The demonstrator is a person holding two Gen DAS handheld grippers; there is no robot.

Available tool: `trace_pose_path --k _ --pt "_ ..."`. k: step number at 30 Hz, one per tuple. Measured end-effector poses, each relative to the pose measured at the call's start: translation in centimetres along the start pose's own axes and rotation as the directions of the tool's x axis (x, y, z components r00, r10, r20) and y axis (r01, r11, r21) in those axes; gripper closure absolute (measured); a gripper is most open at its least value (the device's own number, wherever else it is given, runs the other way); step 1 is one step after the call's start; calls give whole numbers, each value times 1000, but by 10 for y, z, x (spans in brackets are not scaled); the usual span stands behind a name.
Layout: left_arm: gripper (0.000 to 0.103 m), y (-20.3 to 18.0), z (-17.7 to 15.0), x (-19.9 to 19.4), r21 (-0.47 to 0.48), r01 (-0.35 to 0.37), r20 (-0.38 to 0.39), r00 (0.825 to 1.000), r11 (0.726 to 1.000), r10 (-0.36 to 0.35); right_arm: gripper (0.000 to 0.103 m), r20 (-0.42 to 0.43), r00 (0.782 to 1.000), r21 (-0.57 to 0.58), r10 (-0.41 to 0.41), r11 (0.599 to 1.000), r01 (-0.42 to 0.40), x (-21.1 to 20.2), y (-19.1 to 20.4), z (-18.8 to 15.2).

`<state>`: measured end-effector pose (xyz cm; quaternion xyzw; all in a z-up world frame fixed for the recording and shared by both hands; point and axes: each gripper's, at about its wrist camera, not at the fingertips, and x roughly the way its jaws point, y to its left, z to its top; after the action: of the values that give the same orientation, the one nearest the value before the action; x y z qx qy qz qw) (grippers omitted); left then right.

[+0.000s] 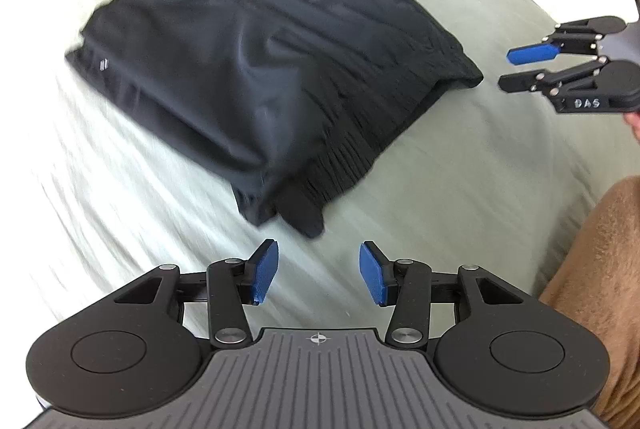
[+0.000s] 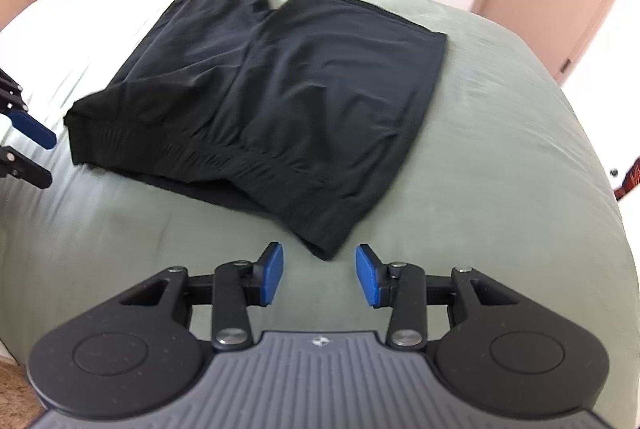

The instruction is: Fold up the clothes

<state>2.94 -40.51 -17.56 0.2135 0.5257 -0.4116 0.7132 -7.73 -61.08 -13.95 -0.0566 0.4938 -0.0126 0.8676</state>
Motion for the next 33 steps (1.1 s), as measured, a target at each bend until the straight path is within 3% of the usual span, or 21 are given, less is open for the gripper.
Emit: trace_pose_path --k 10,13,15,16,17,18,22,26,30,33 --pt "59 3 0 16 -111 11 12 1000 994 -9 61 -43 998 -60 -46 997 43 30 -2 8" --pt "59 7 1 23 -152 9 25 1000 988 -5 69 -55 998 -58 -38 998 35 37 -2 7" --pt "61 8 3 26 -166 10 26 1000 986 -6 70 -57 998 -56 -38 998 35 40 -1 5" --pt "64 8 4 28 -171 12 26 1000 985 -8 70 -55 998 -55 -38 998 35 40 -1 4" --pt "80 8 4 29 -176 13 25 1000 984 -9 73 -53 998 -51 -37 998 34 40 -1 3" --pt "85 8 5 30 -181 15 25 1000 983 -10 74 -51 998 -46 -36 998 34 39 -2 2" --pt "90 5 4 29 -194 24 31 999 981 -19 96 -66 996 -38 -59 998 57 34 -9 -3" --pt "93 -5 -4 15 -180 68 48 997 981 -61 103 -89 994 -38 -69 997 66 27 -19 -11" --pt "93 -13 -15 9 -177 106 41 994 979 -100 103 -112 989 -53 -96 994 91 27 -24 -20" --pt "93 -17 -23 12 -171 112 20 994 979 -111 103 -114 991 13 -73 997 75 24 -35 -29"
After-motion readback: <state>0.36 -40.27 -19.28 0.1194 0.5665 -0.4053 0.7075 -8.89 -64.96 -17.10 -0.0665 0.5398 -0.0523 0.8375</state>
